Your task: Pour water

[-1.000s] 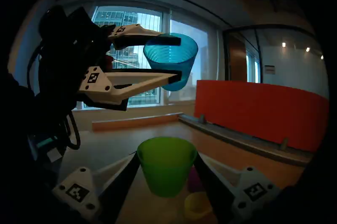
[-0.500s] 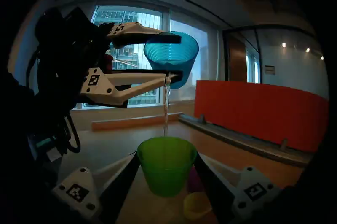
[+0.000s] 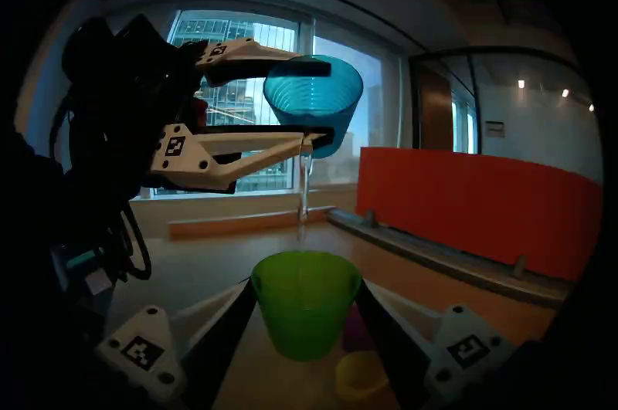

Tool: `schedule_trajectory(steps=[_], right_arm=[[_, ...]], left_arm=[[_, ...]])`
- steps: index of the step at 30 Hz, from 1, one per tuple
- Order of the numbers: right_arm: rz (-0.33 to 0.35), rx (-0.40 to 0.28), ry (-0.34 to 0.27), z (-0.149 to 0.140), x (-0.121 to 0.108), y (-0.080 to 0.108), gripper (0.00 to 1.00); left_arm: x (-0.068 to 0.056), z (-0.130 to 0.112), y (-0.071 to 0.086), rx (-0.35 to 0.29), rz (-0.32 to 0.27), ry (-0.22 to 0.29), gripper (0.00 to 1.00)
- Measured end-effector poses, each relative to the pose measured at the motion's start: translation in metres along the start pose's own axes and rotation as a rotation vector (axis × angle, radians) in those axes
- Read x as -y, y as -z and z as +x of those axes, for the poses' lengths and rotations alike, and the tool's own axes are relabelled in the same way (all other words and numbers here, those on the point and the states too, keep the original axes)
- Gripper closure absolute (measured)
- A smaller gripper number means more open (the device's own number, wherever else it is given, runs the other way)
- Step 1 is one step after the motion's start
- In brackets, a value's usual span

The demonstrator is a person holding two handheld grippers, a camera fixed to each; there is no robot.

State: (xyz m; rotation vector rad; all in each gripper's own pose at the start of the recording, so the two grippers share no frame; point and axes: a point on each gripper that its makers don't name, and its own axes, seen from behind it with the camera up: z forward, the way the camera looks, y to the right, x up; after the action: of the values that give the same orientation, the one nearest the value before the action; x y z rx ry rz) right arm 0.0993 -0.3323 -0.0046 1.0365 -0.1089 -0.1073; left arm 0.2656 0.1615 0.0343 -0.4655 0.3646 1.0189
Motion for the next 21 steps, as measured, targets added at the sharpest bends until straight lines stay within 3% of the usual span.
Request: schedule_trajectory(steps=[21], right_arm=[[0.001,-0.008,0.016,0.0044,0.0022,0.0018,0.08]], left_arm=[[0.0073,0.0062,0.0027,-0.007,0.024,-0.075,0.14]])
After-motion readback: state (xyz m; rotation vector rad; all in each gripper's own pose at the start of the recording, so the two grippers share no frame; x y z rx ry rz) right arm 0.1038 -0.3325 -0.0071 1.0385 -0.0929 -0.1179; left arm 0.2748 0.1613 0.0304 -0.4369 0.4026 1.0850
